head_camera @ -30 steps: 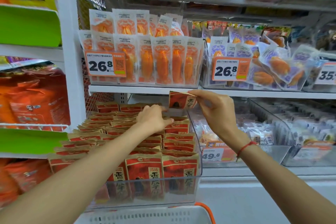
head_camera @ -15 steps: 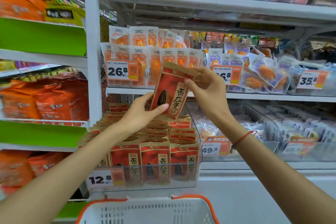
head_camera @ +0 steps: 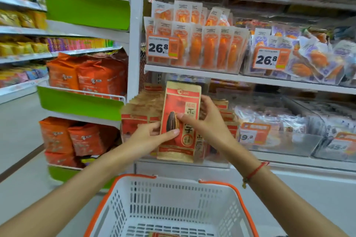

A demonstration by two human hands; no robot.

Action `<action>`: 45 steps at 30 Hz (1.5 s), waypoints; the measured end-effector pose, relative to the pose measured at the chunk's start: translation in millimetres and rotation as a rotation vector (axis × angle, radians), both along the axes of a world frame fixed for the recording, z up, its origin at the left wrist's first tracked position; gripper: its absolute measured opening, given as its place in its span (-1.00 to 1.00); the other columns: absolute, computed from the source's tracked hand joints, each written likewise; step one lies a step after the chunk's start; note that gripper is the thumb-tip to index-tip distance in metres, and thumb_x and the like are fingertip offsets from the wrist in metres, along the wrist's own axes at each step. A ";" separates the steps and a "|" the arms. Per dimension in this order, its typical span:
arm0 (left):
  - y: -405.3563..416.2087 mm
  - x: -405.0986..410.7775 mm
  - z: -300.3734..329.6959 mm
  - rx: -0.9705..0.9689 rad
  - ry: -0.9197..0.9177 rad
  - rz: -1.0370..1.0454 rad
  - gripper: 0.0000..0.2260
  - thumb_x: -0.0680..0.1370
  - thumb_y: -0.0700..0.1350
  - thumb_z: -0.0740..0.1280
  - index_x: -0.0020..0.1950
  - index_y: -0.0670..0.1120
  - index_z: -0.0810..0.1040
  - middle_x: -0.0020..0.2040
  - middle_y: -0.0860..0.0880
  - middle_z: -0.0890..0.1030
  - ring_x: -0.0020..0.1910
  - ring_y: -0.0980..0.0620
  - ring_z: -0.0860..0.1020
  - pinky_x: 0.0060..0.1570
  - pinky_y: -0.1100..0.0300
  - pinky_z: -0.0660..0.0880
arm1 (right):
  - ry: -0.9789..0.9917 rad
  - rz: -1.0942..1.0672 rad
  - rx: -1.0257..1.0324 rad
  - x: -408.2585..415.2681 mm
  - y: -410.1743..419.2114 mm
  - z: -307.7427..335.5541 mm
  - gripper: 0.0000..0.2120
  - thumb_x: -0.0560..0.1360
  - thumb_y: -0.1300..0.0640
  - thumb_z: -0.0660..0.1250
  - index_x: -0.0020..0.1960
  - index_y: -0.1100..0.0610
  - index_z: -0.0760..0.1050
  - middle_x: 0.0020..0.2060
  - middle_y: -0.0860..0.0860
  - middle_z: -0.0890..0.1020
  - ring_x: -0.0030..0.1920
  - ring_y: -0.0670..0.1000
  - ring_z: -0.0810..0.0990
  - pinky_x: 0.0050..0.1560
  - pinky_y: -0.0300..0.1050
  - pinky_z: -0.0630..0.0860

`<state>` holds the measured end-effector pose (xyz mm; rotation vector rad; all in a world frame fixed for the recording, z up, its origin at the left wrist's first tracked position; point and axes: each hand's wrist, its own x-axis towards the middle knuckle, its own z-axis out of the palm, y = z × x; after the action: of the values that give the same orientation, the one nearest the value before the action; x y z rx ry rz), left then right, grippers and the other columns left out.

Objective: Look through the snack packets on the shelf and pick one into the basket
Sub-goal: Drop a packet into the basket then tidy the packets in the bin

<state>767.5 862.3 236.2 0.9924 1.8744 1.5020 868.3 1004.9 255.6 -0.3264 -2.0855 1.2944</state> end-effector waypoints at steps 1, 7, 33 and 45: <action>-3.7 -1.2 -6.5 -0.040 -0.013 -0.018 -0.71 0.51 -0.03 0.40 0.22 -0.02 0.59 0.01 0.05 0.70 -0.02 0.15 0.66 -0.05 0.34 0.57 | -0.019 0.003 -0.035 0.1 -3.1 -11.4 -0.48 0.43 0.13 0.50 0.30 0.04 0.35 0.06 -0.15 0.61 -0.02 -0.31 0.61 -0.14 -0.39 0.54; -19.6 -14.3 -29.1 -0.189 -0.066 -0.139 -0.76 0.59 0.10 0.26 0.23 0.15 0.54 0.10 0.12 0.68 0.05 0.16 0.65 -0.05 0.22 0.60 | -0.112 0.070 -0.212 4.0 -9.4 -43.8 -0.65 0.42 0.19 0.49 0.16 0.15 0.50 -0.06 -0.05 0.70 -0.11 -0.17 0.68 -0.20 -0.33 0.57; -3.4 -1.6 -33.1 0.192 0.040 0.066 -0.78 0.54 0.01 0.33 0.17 0.04 0.58 -0.01 0.07 0.69 -0.08 0.26 0.64 -0.18 0.44 0.52 | -0.101 0.002 -0.214 6.4 -8.3 -40.5 -0.76 0.62 -0.01 0.17 0.14 0.12 0.46 -0.11 -0.04 0.66 -0.20 -0.19 0.67 -0.26 -0.33 0.56; -4.6 -8.1 -33.6 0.217 -0.113 0.122 -0.75 0.58 0.02 0.29 0.25 0.06 0.56 0.05 0.07 0.70 0.00 0.15 0.66 -0.06 0.18 0.62 | -0.389 0.287 -0.230 24.7 14.1 -28.8 -0.41 0.43 0.27 0.43 0.37 -0.06 0.35 0.03 0.12 0.68 0.05 0.01 0.68 0.05 -0.10 0.63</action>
<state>759.3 857.7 202.6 0.8791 1.7473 1.8253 893.0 1019.0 226.8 -0.4180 -2.3714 1.7651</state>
